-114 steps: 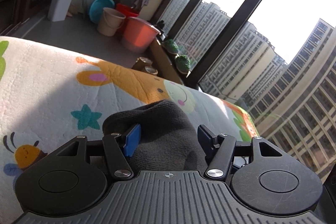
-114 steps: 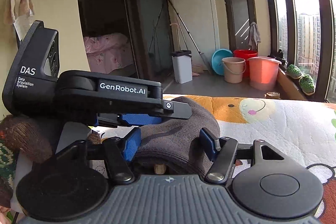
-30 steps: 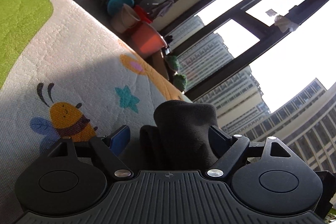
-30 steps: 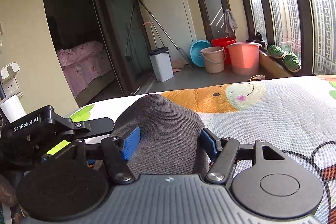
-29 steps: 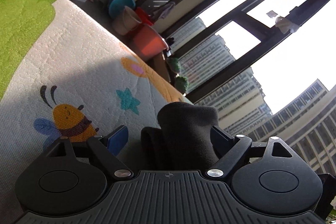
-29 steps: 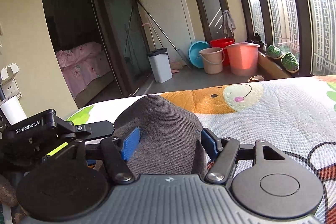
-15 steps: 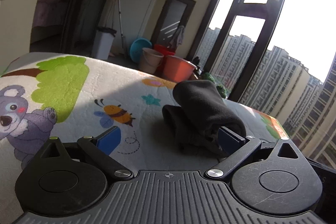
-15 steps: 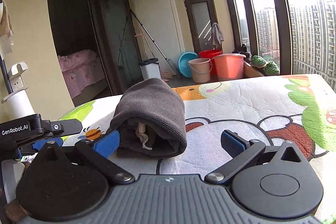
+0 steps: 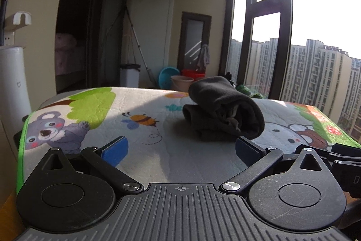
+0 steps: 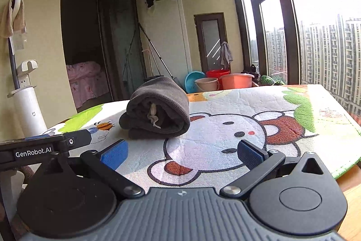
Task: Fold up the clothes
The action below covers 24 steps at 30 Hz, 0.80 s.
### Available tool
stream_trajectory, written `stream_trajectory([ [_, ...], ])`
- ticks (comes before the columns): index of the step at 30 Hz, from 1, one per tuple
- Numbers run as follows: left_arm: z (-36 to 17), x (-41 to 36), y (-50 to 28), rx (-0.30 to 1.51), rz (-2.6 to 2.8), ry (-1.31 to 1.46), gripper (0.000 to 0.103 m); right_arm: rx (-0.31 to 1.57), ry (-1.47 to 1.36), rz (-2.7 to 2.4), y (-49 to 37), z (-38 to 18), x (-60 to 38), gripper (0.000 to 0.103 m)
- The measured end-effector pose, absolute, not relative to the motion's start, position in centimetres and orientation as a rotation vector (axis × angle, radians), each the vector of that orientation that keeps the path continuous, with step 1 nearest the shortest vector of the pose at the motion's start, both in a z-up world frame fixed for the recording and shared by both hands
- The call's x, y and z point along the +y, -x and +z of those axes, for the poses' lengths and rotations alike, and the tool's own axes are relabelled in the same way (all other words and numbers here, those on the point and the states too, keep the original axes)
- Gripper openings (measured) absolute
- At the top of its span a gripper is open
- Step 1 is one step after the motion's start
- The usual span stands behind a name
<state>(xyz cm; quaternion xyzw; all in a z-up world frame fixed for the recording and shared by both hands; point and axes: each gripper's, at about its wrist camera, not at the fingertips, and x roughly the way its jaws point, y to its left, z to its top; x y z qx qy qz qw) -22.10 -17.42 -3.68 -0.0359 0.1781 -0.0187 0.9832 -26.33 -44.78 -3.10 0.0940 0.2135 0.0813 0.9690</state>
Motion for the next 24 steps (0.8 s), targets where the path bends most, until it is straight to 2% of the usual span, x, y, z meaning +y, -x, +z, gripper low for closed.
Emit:
stream_trajectory([
  [24, -4.2, -16.6, 20.7, 0.461, -0.019, 0.119, 0.103, 0.439, -0.185, 0.12, 26.0, -3.6, -44.9, 0.103],
])
